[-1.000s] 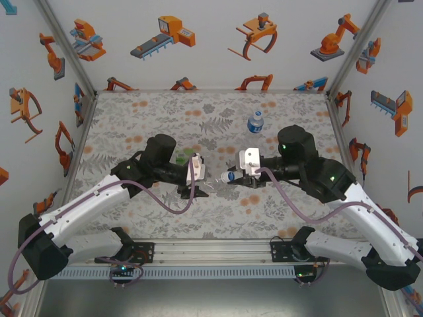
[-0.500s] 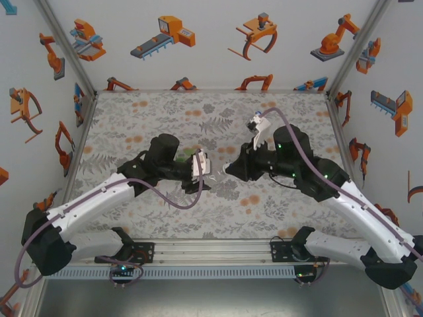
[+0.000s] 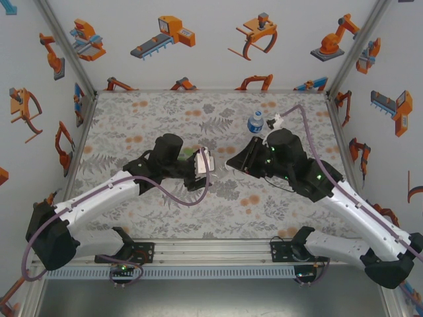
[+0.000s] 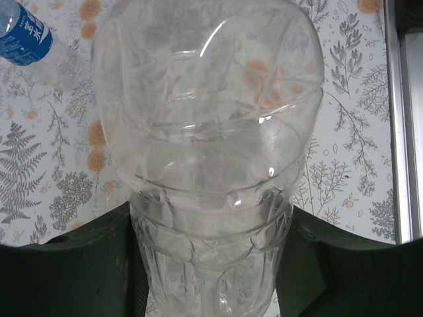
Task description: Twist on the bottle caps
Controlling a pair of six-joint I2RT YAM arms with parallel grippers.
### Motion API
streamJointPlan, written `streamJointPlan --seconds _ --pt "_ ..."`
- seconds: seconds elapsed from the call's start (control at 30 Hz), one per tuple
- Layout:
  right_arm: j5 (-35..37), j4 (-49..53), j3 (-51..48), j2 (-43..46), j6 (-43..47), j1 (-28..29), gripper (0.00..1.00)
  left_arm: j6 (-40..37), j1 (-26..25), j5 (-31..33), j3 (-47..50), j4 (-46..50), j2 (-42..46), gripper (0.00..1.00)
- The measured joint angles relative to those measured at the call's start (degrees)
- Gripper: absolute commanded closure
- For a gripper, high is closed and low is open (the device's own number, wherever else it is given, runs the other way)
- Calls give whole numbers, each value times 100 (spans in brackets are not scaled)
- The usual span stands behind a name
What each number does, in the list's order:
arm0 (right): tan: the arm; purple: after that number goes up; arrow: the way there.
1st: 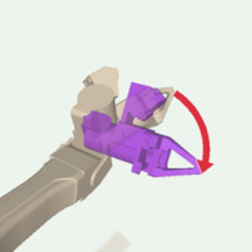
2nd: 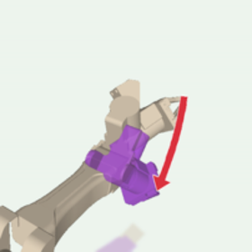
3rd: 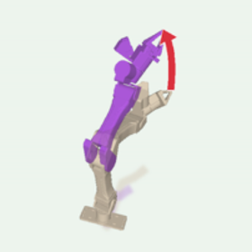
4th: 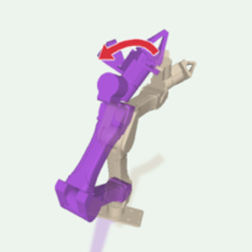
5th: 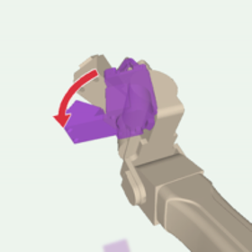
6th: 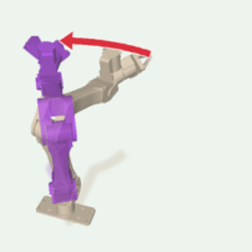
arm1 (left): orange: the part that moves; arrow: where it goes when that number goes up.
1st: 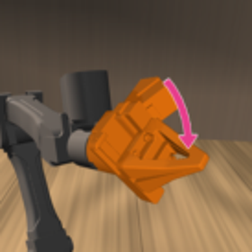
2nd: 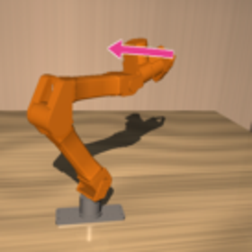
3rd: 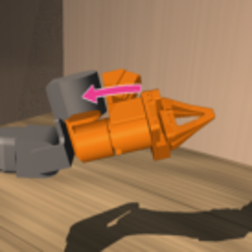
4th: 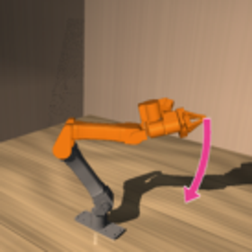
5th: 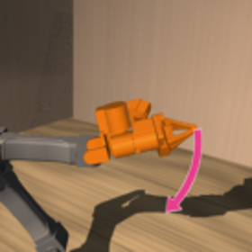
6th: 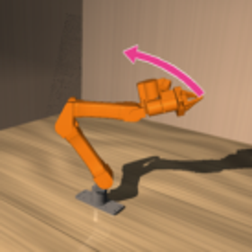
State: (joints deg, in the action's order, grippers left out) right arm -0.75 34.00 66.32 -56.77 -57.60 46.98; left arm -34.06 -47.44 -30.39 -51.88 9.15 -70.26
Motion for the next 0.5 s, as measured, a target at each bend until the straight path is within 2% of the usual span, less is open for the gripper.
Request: streamJointPlan --seconds 0.07,0.17,0.3,0.5 --pt "-20 -109 0 55 463 7 57 0 0 -15 -2 -76 0 100" --pt "-114 -297 2 164 1403 9 51 -9 -35 -179 -11 -142 2 100" --pt "-632 -426 74 302 2879 9 52 -39 -55 -356 -57 -55 2 100" --pt "-1895 -372 398 299 5213 9 50 -170 -55 -734 -140 293 96 100"
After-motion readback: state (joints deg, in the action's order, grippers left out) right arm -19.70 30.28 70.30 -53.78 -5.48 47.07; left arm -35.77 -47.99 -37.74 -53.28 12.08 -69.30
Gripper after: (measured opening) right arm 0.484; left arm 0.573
